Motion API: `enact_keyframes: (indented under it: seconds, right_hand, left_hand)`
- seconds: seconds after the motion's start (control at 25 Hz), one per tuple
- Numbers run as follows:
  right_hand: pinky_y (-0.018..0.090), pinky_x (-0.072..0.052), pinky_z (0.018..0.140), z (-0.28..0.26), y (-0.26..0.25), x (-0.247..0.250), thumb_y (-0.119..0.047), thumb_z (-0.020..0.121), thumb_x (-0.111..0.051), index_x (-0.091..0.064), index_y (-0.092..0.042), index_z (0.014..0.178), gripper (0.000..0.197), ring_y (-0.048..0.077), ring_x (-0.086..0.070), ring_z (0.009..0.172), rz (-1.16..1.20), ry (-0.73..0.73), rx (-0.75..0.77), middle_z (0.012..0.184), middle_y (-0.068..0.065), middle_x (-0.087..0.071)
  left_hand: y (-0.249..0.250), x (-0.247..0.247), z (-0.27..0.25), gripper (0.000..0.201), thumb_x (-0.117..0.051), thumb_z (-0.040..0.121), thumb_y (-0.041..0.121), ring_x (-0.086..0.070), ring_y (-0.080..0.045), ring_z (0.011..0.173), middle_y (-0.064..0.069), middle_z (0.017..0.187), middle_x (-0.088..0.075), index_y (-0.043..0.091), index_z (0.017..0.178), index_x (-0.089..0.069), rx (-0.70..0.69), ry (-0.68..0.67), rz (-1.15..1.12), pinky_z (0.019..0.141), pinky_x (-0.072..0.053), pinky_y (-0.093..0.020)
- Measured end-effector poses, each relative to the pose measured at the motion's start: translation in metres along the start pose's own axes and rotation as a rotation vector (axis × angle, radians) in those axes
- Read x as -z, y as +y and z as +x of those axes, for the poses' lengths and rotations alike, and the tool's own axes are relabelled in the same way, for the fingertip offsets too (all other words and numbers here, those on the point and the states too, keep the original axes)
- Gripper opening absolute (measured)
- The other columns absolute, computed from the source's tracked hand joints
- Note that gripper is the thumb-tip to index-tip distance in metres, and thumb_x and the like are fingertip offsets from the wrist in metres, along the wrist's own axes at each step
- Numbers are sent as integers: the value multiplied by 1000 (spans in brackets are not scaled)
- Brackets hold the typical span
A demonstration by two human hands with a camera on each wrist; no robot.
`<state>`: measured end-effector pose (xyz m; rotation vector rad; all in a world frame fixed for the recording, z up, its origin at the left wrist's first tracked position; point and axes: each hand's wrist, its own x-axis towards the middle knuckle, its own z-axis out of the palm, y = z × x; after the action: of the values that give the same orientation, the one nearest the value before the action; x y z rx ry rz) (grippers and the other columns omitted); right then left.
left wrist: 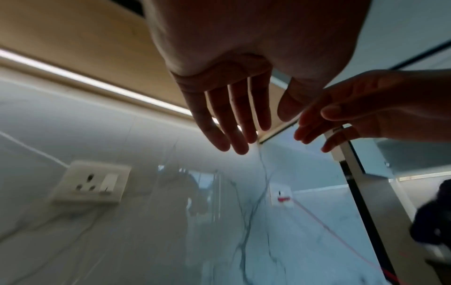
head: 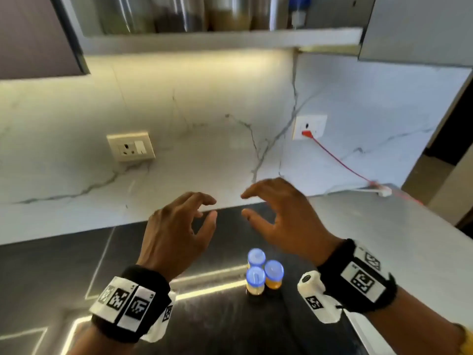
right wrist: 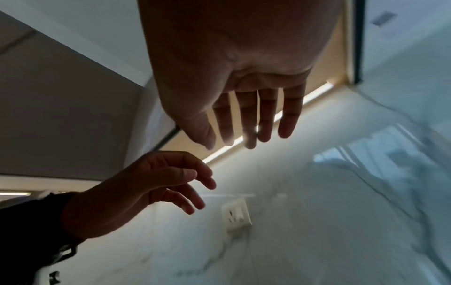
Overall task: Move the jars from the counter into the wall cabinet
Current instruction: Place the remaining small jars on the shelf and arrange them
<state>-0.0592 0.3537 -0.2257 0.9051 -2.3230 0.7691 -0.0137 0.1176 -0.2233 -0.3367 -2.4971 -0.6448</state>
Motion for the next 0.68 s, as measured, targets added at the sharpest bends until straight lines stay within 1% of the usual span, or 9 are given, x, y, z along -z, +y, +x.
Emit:
enact_keyframes:
  seconds: [0.08,0.2,0.28,0.4,0.48,0.6,0.68]
  right_hand:
    - [37,-53,91,-42,24,-38,-42,89,-66,-73,-26,110,27,16,-66,103,23,-147,-123,109,-9,-73]
    - [38,-53,90,-94,60,-86,-39,86,-64,-73,-27,108,26,20,-66,104,30,-348,-368,107,-7,-72]
    - [38,-52,90,-113,78,-106,-36,83,-66,-70,-27,112,31,25,-64,108,-26,-461,-502,111,-3,-68]
    - [38,-52,93,-132,97,-124,-35,82,-70,-61,-22,124,45,30,-59,116,-112,-600,-636,126,4,-59]
    - [39,-53,92,-138,104,-130,-36,80,-75,-54,-23,127,53,30,-61,116,-85,-615,-694,130,5,-57]
    - [39,-55,85,-141,109,-135,-41,77,-77,-48,-26,121,55,29,-67,107,-11,-553,-747,122,2,-64]
    - [38,-55,81,-142,112,-137,-44,78,-77,-46,-27,119,54,28,-69,102,9,-536,-759,116,1,-68]
  left_hand:
    - [-13,-33,-23,15,-70,92,33,-63,2,70,18,95,-67,32,107,-68,28,-100,15,63,-58,-26]
    - [-24,-76,-48,16,-70,91,32,-63,0,68,19,88,-66,33,107,-67,71,-262,27,65,-57,-25]
    - [-29,-97,-58,15,-66,92,36,-64,-1,73,20,91,-67,36,107,-66,112,-340,34,68,-57,-25]
    - [-35,-129,-67,17,-61,92,41,-66,-3,85,19,98,-68,38,108,-64,160,-444,29,76,-56,-27]
    - [-34,-151,-68,22,-60,90,44,-66,-5,92,18,103,-68,37,110,-64,195,-524,3,79,-55,-28]
    - [-28,-183,-64,40,-60,84,56,-65,-12,100,16,116,-64,39,119,-58,213,-634,28,83,-54,-33]
    - [-22,-203,-62,52,-62,81,60,-64,-15,103,13,121,-61,37,127,-54,217,-681,94,84,-54,-34]
